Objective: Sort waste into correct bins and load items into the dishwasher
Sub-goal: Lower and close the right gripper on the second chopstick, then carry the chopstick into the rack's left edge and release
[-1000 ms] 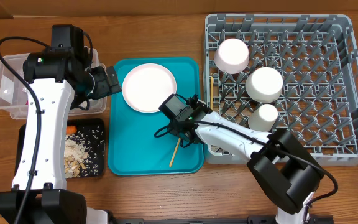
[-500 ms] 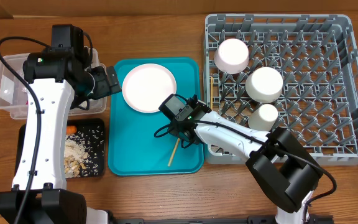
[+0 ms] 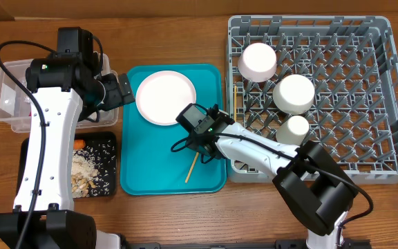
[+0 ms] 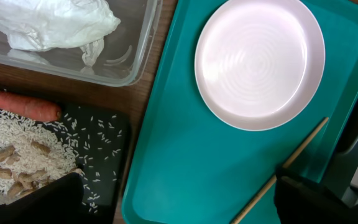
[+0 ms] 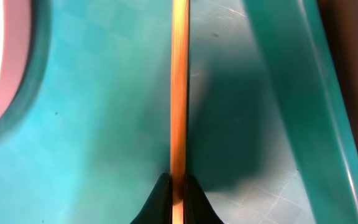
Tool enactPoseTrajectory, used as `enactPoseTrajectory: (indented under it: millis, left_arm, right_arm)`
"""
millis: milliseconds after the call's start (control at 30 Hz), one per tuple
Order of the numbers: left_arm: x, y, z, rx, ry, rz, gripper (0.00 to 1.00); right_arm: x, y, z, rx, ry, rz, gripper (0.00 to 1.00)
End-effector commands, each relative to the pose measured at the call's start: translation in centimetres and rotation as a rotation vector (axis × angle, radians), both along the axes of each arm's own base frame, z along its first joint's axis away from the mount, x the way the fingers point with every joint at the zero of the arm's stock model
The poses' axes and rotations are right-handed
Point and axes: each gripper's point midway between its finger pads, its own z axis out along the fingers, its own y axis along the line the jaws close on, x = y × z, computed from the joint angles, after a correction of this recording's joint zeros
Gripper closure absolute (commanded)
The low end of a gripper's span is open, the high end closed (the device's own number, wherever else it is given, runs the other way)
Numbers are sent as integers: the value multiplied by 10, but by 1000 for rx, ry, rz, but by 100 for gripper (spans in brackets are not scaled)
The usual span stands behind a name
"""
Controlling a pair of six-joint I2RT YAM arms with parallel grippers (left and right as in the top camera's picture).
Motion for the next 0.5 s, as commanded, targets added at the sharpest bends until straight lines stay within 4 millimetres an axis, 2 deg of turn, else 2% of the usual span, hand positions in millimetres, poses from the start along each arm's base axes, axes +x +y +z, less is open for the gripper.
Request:
enactPoseTrajectory:
  millis: [0, 167, 333, 467]
  left_arm:
    - [2, -1, 1, 12, -6, -17, 0]
    - [2, -1, 1, 12, -6, -17, 0]
    - [2, -1, 1, 12, -6, -17, 0]
    - [2, -1, 1, 12, -6, -17, 0]
  right_arm:
    - [15, 12, 18, 0, -50, 61, 96]
    - [18, 15, 42, -6, -62, 104, 96]
    - [29, 22, 91, 21, -173, 238, 96]
    - [43, 9, 126, 7, -266, 341, 96]
